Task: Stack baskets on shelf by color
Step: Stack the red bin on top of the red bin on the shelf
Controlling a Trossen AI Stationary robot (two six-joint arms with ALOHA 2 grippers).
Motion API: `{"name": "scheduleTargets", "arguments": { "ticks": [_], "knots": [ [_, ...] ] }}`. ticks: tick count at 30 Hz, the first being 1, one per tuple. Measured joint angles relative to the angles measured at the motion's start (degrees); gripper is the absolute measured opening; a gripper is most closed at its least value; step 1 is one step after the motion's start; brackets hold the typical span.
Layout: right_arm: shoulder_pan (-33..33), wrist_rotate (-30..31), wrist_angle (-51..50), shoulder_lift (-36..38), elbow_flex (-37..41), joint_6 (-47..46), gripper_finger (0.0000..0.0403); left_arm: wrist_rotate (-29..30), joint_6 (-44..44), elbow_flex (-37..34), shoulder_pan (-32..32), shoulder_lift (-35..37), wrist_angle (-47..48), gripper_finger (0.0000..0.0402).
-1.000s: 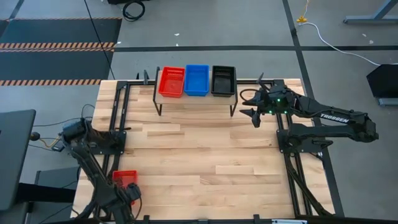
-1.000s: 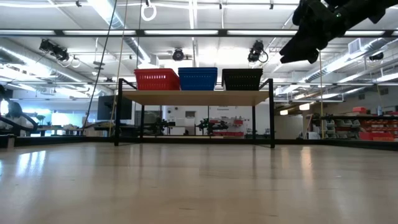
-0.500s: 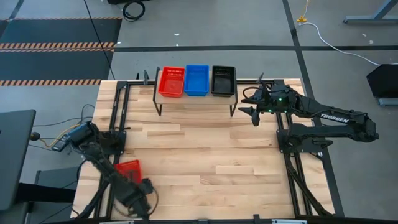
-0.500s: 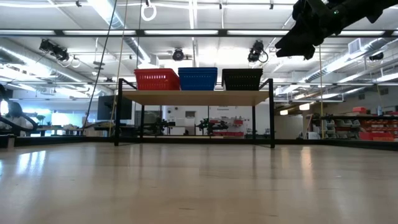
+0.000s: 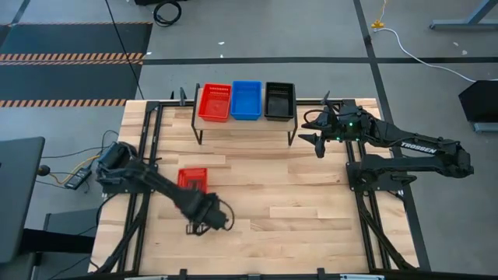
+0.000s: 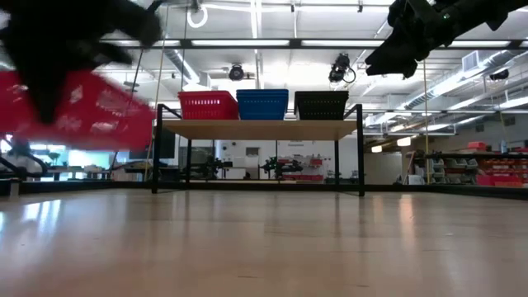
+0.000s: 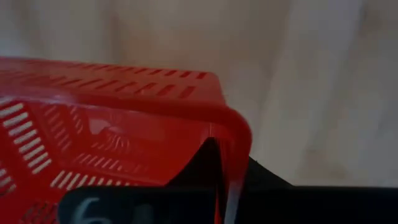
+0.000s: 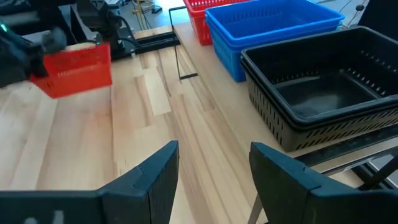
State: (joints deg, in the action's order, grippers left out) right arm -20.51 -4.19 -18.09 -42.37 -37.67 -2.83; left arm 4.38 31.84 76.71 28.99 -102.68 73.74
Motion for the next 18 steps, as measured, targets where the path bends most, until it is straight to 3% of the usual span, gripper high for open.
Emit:
{"name": "scheduleTargets", "arguments": {
  "ticks": [5,12,18],
  "knots": [
    [0.0,0.0,0.0,0.0,0.0,0.0,0.0201,9.8,-5.5,11.5,-4.2,0.1,15.7,0.0004],
    [0.0,0.0,0.0,0.0,0.0,0.0,0.0201,16.8,-15.0,21.4,-11.5,2.0,16.3,0.0004],
    [0.0,0.0,-0.1,0.0,0.0,0.2,0.0201,17.8,-24.5,24.9,-20.3,4.0,16.2,0.0004]
  ]
}}
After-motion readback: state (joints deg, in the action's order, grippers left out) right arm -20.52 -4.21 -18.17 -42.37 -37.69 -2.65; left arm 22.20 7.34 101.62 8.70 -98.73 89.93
